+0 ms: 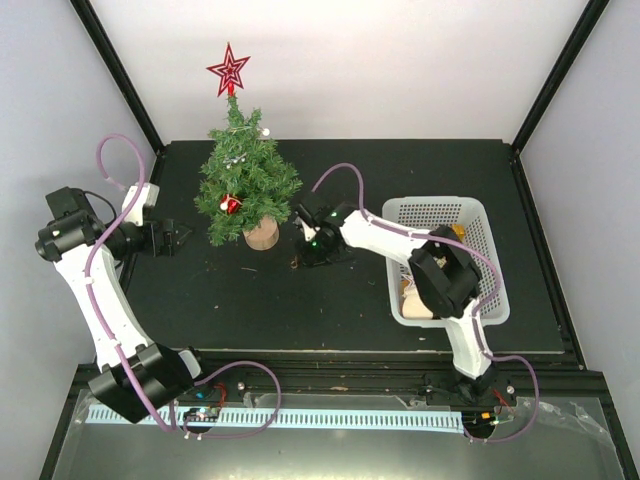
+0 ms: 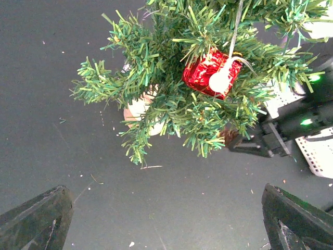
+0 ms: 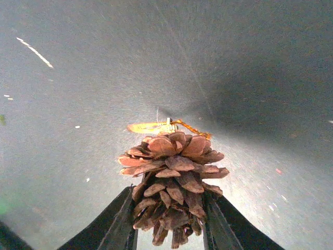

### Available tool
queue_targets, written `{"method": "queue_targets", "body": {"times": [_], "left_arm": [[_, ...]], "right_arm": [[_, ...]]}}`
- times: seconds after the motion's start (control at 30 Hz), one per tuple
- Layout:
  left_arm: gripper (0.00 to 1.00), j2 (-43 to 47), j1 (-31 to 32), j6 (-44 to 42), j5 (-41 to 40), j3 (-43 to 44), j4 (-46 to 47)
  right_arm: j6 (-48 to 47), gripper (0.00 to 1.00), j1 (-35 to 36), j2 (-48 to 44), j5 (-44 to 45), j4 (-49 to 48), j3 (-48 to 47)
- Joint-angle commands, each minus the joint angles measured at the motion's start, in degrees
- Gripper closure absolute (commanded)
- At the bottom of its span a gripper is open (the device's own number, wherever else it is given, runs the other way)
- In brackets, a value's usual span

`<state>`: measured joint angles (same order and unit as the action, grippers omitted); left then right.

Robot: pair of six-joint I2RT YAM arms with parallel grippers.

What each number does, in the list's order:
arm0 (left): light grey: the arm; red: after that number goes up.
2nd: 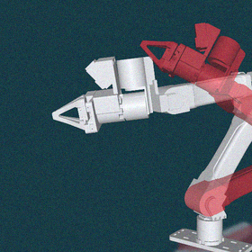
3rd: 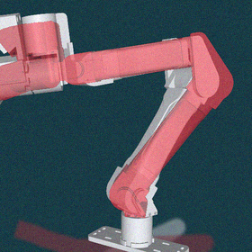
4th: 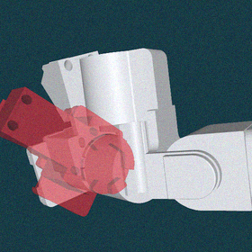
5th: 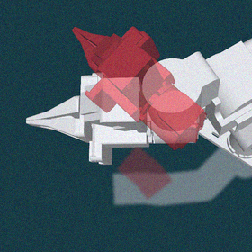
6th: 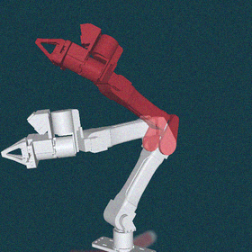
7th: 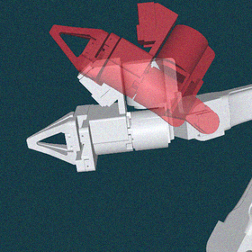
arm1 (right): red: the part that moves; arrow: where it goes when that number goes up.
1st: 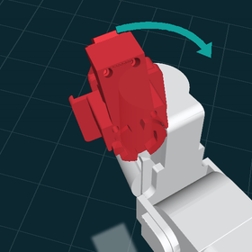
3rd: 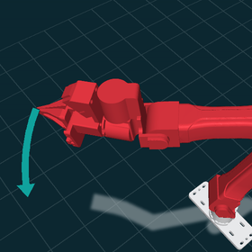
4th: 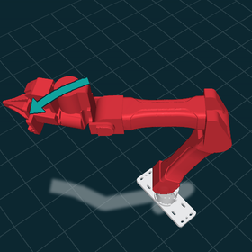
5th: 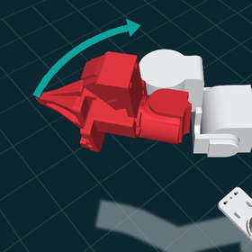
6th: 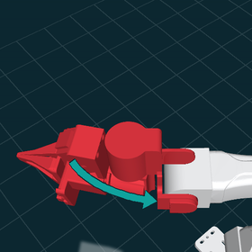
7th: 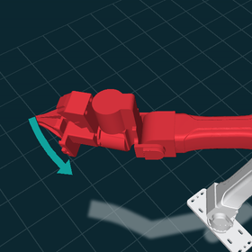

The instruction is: Decorate the small christmas tree

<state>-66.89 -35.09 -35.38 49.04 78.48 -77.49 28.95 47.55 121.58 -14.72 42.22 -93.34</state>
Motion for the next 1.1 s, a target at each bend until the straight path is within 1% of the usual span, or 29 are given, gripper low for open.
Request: {"method": "queue_targets", "body": {"times": [0.0,0.2,0.37,0.5,0.63,0.73,0.93,1.07], "left_arm": [[0.01,-0.6,-0.4,0.3,2.0,-0.1,1.1],[0.01,-1.7,-0.5,0.6,2.6,-0.3,2.3],[0.01,-2.6,-0.3,1.7,3.8,-1.0,3.6],[0.01,-2.7,0.0,1.8,4.1,-1.7,4.1],[0.01,-2.7,0.3,1.6,4.0,-2.1,3.9],[0.01,-2.7,0.4,1.1,3.9,-2.3,3.5],[0.01,-3.1,0.4,0.0,3.6,-2.9,2.5],[0.01,-3.1,0.5,0.2,4.2,-3.6,2.5]], "right_arm": [[-2.0,0.67,-0.4,-10.0,5.8,3.9,-0.3],[-2.5,0.67,-0.8,-20.0,14.6,7.6,-3.1],[-4.3,0.66,-1.1,-22.9,15.2,6.7,-12.5],[-4.9,0.66,-1.5,-21.6,13.6,4.7,-20.4],[-3.8,0.66,-2.4,-17.2,8.5,3.0,-28.7],[-2.6,0.66,-2.6,-14.2,4.6,2.2,-32.9],[-0.4,0.65,-3.1,-10.6,0.5,-0.7,-36.0],[0.5,0.65,-3.6,-8.7,-0.6,-2.1,-37.4]]}}
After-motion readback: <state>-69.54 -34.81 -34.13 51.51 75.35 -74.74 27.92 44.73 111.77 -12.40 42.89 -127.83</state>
